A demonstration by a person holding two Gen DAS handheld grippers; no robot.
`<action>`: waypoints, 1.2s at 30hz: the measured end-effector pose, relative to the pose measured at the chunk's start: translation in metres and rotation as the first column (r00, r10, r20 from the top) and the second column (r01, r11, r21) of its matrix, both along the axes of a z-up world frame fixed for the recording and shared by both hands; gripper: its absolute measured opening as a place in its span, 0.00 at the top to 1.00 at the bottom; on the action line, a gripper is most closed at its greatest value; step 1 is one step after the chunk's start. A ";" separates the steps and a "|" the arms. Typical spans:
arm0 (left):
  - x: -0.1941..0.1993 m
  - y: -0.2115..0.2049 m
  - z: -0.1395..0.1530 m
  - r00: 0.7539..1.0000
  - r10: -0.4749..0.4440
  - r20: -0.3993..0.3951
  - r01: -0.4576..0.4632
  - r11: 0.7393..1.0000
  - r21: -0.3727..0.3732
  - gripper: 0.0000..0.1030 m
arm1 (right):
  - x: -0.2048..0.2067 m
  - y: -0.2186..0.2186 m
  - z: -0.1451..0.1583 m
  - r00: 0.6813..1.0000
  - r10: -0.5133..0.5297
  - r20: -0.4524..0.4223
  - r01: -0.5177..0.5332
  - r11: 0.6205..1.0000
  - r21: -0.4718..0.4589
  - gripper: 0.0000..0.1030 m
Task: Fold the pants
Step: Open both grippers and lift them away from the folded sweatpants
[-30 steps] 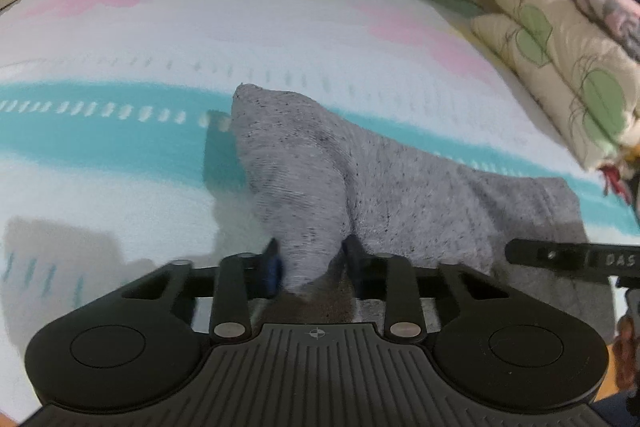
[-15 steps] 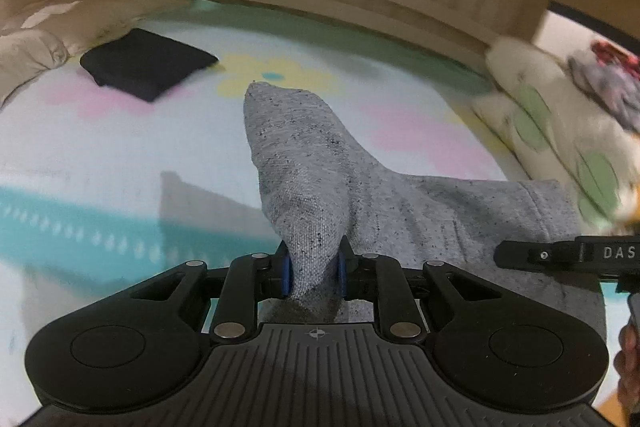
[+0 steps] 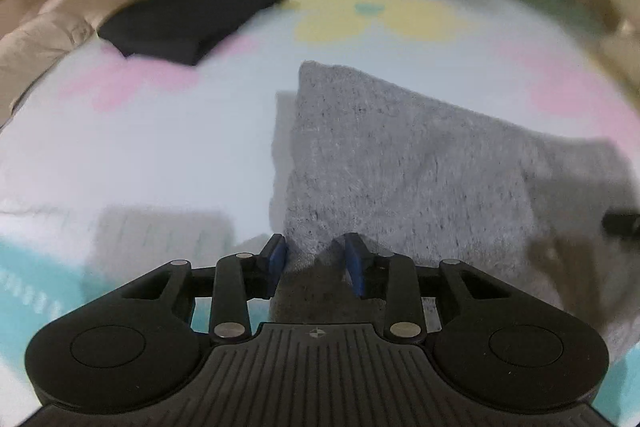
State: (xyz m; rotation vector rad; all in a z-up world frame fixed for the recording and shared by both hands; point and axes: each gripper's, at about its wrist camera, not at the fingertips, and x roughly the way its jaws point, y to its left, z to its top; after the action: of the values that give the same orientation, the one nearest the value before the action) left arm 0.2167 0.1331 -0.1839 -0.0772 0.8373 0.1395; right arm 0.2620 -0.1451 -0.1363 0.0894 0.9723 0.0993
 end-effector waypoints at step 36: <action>-0.138 -0.049 0.114 0.989 -0.036 0.144 0.030 0.998 0.048 0.67 | -0.159 0.022 0.090 0.992 0.022 0.125 -0.022 1.000 -0.006 0.01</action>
State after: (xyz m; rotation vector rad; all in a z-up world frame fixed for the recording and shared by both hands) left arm 0.0783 0.0841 -0.0700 -0.0297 0.6899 0.1205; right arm 0.1033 -0.1234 -0.0460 0.0679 0.8483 0.1216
